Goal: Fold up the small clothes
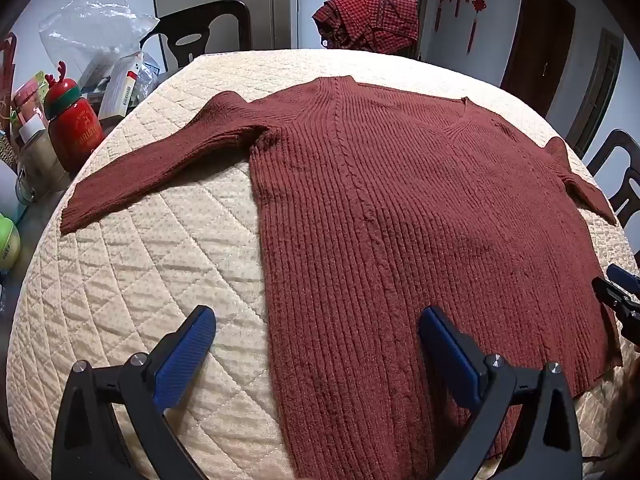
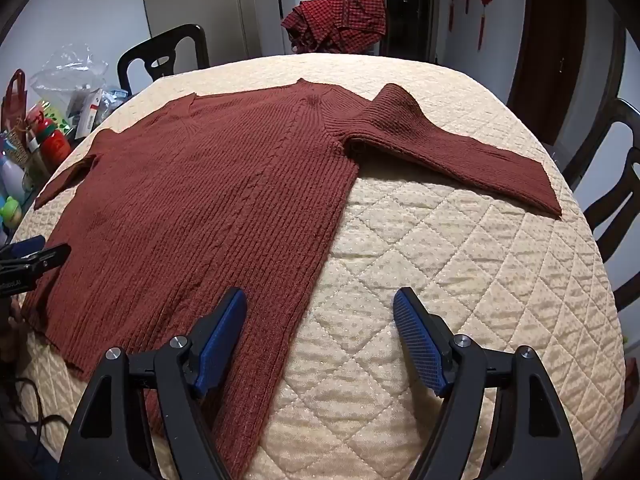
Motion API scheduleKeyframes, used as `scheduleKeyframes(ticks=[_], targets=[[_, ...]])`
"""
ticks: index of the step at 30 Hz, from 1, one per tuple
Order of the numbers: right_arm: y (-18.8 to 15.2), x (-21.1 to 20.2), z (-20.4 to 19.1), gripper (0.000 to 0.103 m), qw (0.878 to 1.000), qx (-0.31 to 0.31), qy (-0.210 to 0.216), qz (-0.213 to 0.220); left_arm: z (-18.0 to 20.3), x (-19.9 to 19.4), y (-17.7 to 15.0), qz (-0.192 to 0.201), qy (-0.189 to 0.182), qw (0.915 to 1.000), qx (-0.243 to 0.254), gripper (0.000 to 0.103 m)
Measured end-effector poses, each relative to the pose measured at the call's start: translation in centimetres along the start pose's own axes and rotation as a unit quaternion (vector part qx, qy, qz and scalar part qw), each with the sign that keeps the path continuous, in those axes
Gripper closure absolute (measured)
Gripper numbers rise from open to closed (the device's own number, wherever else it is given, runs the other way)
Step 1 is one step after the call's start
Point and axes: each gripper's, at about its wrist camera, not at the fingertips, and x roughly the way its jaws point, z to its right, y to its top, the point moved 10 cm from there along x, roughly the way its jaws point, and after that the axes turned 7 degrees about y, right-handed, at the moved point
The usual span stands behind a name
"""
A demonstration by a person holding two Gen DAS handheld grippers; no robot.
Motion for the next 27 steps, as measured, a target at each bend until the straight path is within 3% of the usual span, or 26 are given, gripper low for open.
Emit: scheduleKeyframes(ticks=[27], targets=[[0.04, -0.05, -0.07, 0.026, 1.000, 0.002, 0.003, 0.002, 0.00, -0.01, 0.00, 0.001, 0.000, 1.0000, 0.000, 0.000]])
